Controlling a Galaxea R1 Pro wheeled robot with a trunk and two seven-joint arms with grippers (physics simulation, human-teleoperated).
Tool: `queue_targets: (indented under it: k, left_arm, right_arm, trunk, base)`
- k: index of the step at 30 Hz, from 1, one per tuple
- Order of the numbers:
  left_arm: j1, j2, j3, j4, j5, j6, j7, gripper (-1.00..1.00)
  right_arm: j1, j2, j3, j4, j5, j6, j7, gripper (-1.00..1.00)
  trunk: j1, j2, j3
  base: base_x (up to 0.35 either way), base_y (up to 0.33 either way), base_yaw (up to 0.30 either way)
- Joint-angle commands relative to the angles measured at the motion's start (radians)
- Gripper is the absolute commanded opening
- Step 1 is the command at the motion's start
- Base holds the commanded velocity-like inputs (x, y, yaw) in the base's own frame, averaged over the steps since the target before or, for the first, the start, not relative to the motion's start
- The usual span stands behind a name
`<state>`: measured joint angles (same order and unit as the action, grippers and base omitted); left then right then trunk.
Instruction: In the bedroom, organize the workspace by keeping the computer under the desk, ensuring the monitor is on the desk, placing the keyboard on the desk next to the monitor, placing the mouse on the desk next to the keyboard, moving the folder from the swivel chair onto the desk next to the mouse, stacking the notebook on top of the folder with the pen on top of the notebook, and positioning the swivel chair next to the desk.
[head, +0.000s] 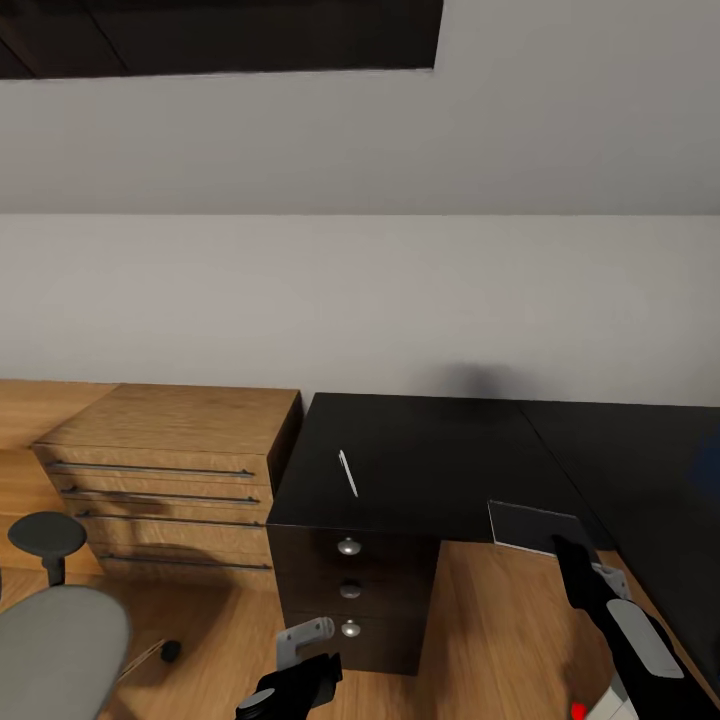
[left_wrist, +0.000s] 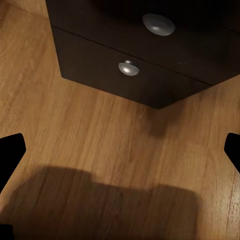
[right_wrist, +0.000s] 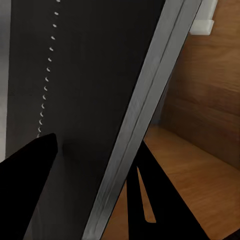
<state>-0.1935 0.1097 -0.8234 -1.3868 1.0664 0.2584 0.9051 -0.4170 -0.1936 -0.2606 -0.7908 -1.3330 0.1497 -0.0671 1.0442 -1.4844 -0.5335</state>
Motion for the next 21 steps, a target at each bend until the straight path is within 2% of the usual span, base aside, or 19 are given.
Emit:
queue_targets:
  k: [1, 12, 21]
  left_arm:
    - [-0.001, 0.001, -0.002, -0.001, 0.003, 0.004, 0.006, 1.0]
    - [-0.001, 0.001, -0.003, -0.001, 0.003, 0.004, 0.006, 1.0]
    - [-0.001, 0.001, -0.003, -0.001, 0.003, 0.004, 0.007, 1.0]
  right_arm:
    - [0.0, 0.0, -0.002, -0.002, -0.007, 0.005, -0.007, -1.0]
    - [0.0, 0.0, -0.002, -0.002, -0.007, 0.005, -0.005, -1.0]
    - [0.0, 0.0, 0.002, -0.028, -0.006, 0.002, -0.003, -1.0]
  trunk:
    - [0.0, -0.001, -0.001]
    - [0.0, -0.001, -0.001]
    - [-0.035, 0.062, 0.027]
  base:
    - [0.0, 0.0, 0.0]
    - [0.0, 0.0, 0.0]
    - [0.0, 0.0, 0.0]
